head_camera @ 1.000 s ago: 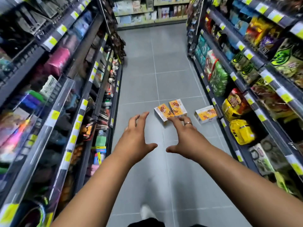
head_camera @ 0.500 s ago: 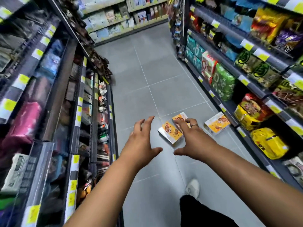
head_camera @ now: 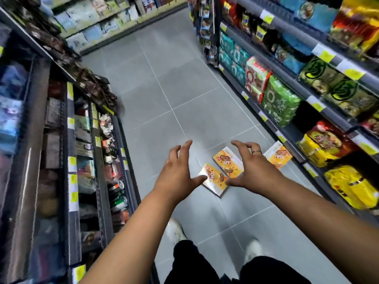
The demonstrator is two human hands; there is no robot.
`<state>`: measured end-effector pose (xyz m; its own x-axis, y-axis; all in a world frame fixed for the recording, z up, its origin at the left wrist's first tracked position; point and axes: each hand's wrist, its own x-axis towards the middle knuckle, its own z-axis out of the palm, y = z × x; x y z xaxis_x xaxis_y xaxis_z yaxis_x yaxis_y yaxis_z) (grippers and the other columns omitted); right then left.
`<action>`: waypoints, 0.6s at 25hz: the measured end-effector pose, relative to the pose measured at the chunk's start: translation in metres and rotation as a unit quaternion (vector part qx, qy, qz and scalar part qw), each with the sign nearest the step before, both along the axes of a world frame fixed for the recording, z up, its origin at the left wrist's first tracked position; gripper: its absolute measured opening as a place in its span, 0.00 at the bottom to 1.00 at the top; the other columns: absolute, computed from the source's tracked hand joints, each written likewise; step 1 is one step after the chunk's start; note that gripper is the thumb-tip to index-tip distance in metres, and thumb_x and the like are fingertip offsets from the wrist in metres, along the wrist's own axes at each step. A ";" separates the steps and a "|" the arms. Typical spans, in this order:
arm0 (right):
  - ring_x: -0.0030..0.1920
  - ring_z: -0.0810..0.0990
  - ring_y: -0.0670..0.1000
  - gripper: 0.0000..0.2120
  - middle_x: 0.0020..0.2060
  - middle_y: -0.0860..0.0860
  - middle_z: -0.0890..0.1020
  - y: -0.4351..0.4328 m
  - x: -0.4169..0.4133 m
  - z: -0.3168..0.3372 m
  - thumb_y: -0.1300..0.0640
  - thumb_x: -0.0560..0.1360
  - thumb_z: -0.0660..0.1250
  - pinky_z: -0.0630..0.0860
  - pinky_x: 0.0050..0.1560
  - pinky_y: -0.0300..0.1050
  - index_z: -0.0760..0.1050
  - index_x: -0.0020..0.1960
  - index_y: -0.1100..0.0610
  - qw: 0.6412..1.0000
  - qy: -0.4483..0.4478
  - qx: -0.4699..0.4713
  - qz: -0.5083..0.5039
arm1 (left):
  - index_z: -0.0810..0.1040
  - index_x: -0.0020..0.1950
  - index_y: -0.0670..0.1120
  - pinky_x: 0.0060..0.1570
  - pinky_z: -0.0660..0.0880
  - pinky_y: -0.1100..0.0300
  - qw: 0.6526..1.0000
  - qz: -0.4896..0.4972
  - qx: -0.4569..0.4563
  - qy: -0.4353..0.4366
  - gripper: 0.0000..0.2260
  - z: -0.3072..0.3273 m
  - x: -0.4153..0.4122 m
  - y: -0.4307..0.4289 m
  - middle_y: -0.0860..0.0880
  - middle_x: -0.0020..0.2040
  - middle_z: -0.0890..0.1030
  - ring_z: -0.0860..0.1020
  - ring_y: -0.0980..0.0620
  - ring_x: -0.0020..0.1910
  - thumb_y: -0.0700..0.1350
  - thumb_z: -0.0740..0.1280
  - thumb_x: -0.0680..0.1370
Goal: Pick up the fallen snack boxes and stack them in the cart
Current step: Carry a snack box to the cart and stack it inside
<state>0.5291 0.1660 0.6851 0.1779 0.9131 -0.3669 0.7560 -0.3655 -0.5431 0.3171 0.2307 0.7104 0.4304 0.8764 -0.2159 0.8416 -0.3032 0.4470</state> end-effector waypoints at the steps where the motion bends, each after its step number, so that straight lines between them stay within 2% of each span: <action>1: 0.61 0.74 0.58 0.53 0.72 0.52 0.55 0.010 -0.001 -0.013 0.43 0.61 0.79 0.74 0.58 0.50 0.49 0.75 0.40 1.000 0.011 -0.012 -0.024 | 0.48 0.78 0.56 0.67 0.66 0.52 1.000 -0.019 -0.011 0.009 0.45 -0.011 0.002 0.021 0.46 0.75 0.57 0.65 0.43 0.71 0.56 0.74 0.71; 5: 0.64 0.72 0.59 0.53 0.72 0.52 0.55 0.043 -0.015 -0.061 0.40 0.60 0.79 0.75 0.58 0.52 0.51 0.75 0.39 0.988 0.016 -0.051 -0.142 | 0.49 0.79 0.55 0.70 0.63 0.51 0.992 -0.120 -0.032 0.040 0.44 -0.054 0.008 0.098 0.45 0.76 0.57 0.60 0.42 0.73 0.57 0.74 0.71; 9: 0.63 0.74 0.59 0.53 0.72 0.53 0.56 0.073 -0.038 -0.118 0.39 0.59 0.80 0.74 0.59 0.51 0.51 0.75 0.40 0.959 0.037 -0.068 -0.272 | 0.49 0.79 0.54 0.72 0.58 0.52 0.970 -0.233 -0.022 0.066 0.44 -0.106 0.011 0.173 0.45 0.76 0.58 0.55 0.44 0.75 0.58 0.73 0.72; 12: 0.62 0.75 0.60 0.55 0.70 0.54 0.58 0.085 -0.051 -0.176 0.38 0.58 0.79 0.75 0.58 0.52 0.50 0.75 0.40 0.940 0.065 -0.095 -0.322 | 0.51 0.79 0.52 0.72 0.58 0.52 0.960 -0.266 -0.025 0.084 0.44 -0.165 0.015 0.203 0.44 0.76 0.60 0.56 0.44 0.75 0.59 0.73 0.71; 15: 0.64 0.73 0.61 0.55 0.70 0.55 0.59 0.098 -0.060 -0.247 0.36 0.58 0.79 0.76 0.58 0.56 0.49 0.74 0.40 0.931 0.056 -0.108 -0.345 | 0.53 0.79 0.53 0.70 0.62 0.51 0.959 -0.270 -0.046 0.072 0.43 -0.238 0.026 0.212 0.45 0.75 0.60 0.57 0.44 0.74 0.57 0.74 0.71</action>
<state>0.4694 0.2643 0.4380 0.6441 0.4984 -0.5803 0.2433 -0.8527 -0.4623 0.3430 0.4426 0.4725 0.7765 0.5078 -0.3731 0.6275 -0.6773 0.3841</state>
